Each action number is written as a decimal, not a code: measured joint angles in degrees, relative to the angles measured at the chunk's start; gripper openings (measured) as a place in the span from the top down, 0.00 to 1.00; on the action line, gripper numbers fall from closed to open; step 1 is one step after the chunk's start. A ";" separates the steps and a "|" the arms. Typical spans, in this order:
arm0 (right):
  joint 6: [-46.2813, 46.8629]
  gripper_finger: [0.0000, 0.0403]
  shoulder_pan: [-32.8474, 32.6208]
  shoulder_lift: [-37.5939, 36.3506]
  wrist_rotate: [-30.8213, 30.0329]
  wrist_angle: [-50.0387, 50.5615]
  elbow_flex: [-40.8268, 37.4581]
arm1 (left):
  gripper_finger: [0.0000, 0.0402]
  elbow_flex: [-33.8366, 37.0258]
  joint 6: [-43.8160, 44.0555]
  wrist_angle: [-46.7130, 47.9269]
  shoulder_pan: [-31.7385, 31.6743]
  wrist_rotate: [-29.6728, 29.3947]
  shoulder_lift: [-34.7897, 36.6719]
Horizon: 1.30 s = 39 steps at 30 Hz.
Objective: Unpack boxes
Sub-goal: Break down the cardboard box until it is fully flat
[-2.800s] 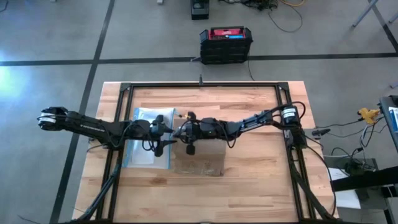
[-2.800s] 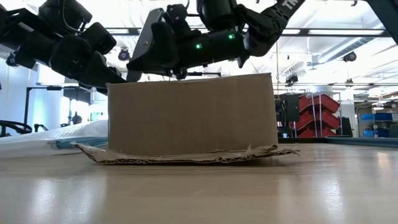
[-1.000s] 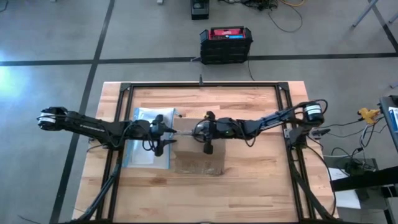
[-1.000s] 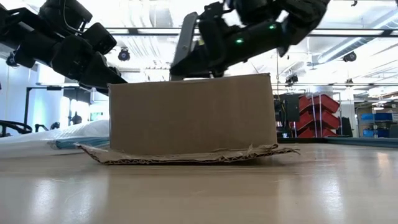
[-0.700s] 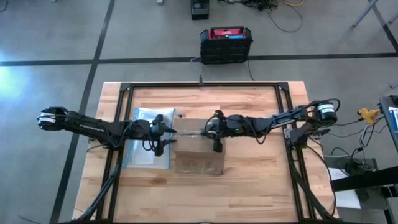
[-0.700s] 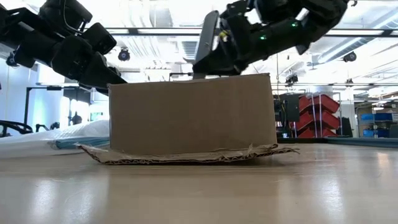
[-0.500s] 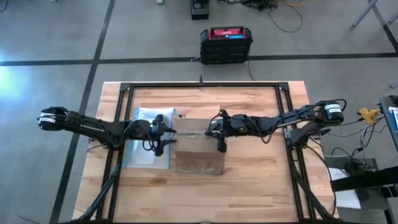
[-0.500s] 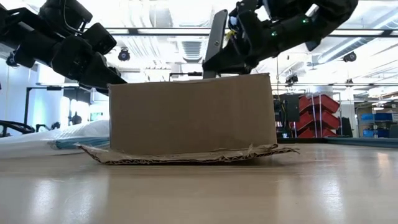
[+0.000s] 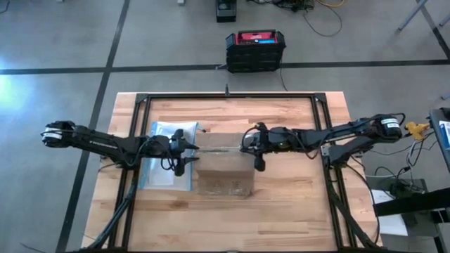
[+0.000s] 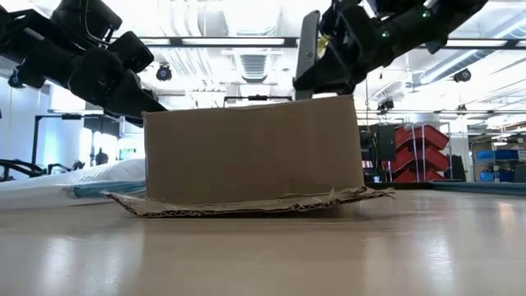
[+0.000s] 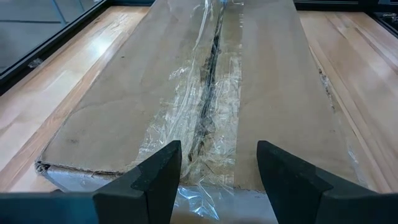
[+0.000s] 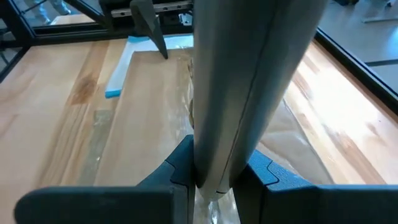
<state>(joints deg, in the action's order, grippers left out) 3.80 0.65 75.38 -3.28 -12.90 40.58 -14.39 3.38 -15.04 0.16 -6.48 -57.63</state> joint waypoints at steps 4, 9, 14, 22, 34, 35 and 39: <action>0.27 0.88 -0.38 -3.85 -1.04 4.92 0.00 | 0.51 0.00 0.08 0.44 0.00 -0.04 0.33; 0.96 0.88 -1.50 -9.13 -3.99 11.29 0.00 | 0.51 0.00 0.16 0.53 0.00 -0.10 0.34; 3.71 0.88 -4.09 -14.48 -8.95 18.30 -0.02 | 0.51 0.00 0.38 0.66 0.00 -0.11 0.36; 4.66 0.88 -12.70 -17.03 -17.79 16.91 -0.23 | 0.51 0.01 0.49 1.65 -0.06 0.23 2.53; 18.45 0.88 -15.37 -13.08 -31.72 14.69 -0.63 | 0.51 -14.89 -6.04 6.12 -2.41 11.73 6.32; 19.92 0.88 -15.85 -12.61 -33.33 14.90 -0.85 | 0.51 -16.63 -6.07 6.08 -3.28 14.53 4.90; 27.91 0.88 -17.46 -9.36 -38.89 14.94 -0.92 | 0.53 -23.57 -8.14 5.65 -6.04 24.47 -3.91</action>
<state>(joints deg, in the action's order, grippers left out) 31.70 -16.81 66.02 -42.17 2.04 39.66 -37.96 -4.77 -9.38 -5.87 17.99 -61.55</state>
